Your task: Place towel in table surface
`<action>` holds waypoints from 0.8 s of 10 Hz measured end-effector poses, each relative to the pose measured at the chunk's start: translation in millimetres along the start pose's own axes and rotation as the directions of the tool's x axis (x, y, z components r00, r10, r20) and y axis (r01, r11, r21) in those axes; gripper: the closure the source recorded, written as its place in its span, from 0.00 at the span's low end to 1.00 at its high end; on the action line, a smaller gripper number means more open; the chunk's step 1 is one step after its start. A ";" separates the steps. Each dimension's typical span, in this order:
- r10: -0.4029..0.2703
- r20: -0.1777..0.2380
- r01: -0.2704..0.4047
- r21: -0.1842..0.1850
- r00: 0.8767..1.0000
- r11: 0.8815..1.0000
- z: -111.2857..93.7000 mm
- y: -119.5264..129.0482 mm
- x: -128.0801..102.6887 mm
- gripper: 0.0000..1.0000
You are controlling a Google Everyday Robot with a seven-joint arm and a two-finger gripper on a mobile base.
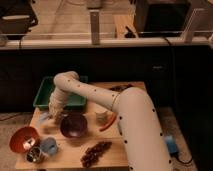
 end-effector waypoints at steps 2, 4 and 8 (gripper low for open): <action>-0.008 -0.005 0.008 0.001 1.000 1.000 -1.7 0.2 -2.5 0.20; -0.054 -0.008 0.054 0.014 0.999 0.998 -10.5 -1.8 -15.7 0.20; -0.135 -0.002 0.135 0.029 0.991 0.990 -18.9 -4.4 -39.0 0.20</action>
